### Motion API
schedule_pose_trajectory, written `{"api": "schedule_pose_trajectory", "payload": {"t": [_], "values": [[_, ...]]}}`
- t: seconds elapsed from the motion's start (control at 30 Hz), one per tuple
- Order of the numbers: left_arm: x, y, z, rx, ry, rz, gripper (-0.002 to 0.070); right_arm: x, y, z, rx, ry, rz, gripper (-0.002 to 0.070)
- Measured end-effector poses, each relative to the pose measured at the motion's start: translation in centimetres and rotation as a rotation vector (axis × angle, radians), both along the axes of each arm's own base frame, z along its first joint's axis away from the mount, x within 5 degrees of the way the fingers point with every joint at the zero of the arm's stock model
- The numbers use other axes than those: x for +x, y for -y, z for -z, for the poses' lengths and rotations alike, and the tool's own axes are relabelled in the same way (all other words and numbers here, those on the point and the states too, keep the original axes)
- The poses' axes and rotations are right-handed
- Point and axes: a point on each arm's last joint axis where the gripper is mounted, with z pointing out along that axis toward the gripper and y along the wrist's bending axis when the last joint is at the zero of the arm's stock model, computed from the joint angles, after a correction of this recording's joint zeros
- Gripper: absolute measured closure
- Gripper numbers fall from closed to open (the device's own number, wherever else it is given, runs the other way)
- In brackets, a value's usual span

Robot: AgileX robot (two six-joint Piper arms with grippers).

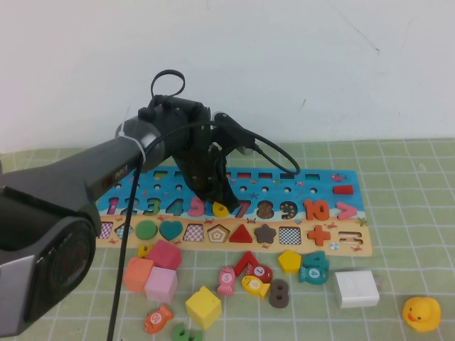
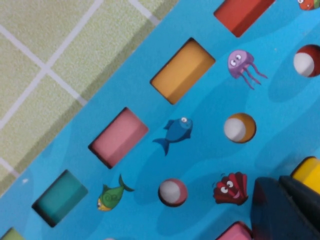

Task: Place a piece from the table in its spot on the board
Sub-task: Place the "number 6" into the hole of the number 6

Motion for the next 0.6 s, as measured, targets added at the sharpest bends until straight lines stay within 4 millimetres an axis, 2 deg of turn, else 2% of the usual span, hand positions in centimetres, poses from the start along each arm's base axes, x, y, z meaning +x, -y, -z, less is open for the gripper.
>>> {"api": "schedule_pose_trajectory", "payload": {"t": [0.13,0.37,0.6], "values": [[0.1,-0.4,-0.9,0.019,0.028,-0.045,0.0676,0.0,0.0,0.0,0.000,0.000,0.000,0.0678],[-0.2,-1.0,-4.3,0.002,0.097,-0.130,0.0676,0.0,0.0,0.0,0.000,0.000,0.000,0.0678],[-1.1,0.4,-4.6,-0.152,-0.001,-0.085,0.0676,0.0,0.0,0.0,0.000,0.000,0.000,0.0678]]}}
